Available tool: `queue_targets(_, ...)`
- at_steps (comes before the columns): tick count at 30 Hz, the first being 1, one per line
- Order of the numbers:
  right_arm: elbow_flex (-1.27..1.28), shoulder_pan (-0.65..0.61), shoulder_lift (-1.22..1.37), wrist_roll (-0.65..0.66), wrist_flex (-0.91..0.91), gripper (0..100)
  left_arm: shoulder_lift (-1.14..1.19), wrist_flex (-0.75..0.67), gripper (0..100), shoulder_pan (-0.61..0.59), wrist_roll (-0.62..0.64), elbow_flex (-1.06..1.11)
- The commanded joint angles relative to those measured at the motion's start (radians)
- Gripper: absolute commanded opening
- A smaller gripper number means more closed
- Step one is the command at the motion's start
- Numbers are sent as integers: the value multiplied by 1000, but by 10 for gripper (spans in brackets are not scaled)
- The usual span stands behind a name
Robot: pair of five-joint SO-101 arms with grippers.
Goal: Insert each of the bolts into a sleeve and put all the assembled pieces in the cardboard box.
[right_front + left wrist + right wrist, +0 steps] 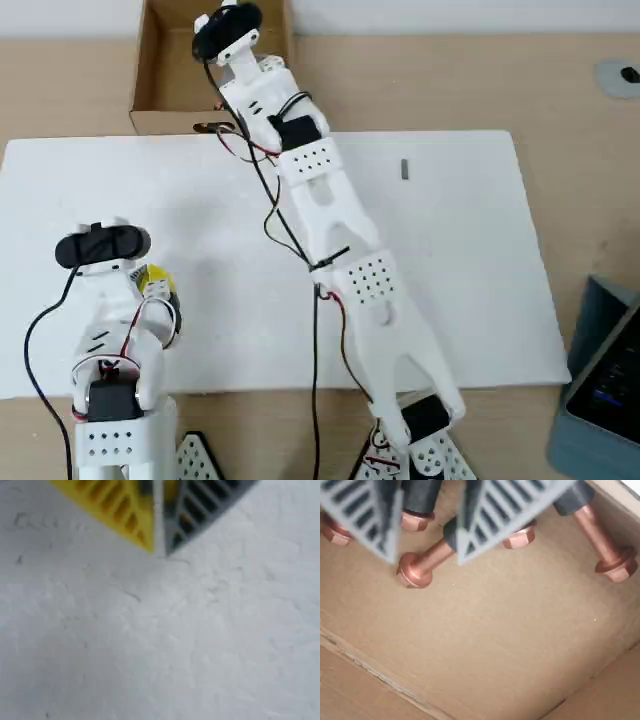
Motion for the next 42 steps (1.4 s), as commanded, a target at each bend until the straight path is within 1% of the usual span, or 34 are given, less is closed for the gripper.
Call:
queue_targets(1,-81,16,-27,3,5,5,-8,3,17,-3,-5,12)
queue_targets(5,-148,16,-51,2,94,9,-8,3,17,-3,-5,12)
queue_targets(9,-249,16,-79,-5,269,9,-8,3,17,-3,-5,12)
queue_targets(11,-297,16,-94,-43,356,9,-8,3,17,-3,-5,12)
queue_targets(18,-291,16,-242,-169,585,9,-8,3,17,-3,-5,12)
queue_targets(31,-294,16,-578,-209,1108,9,-8,3,17,-3,-5,12)
queue_targets(37,-275,58,-745,-206,1123,9,-8,3,17,-3,-5,12)
queue_targets(42,-99,151,-912,-206,1123,9,-8,3,17,-3,-5,12)
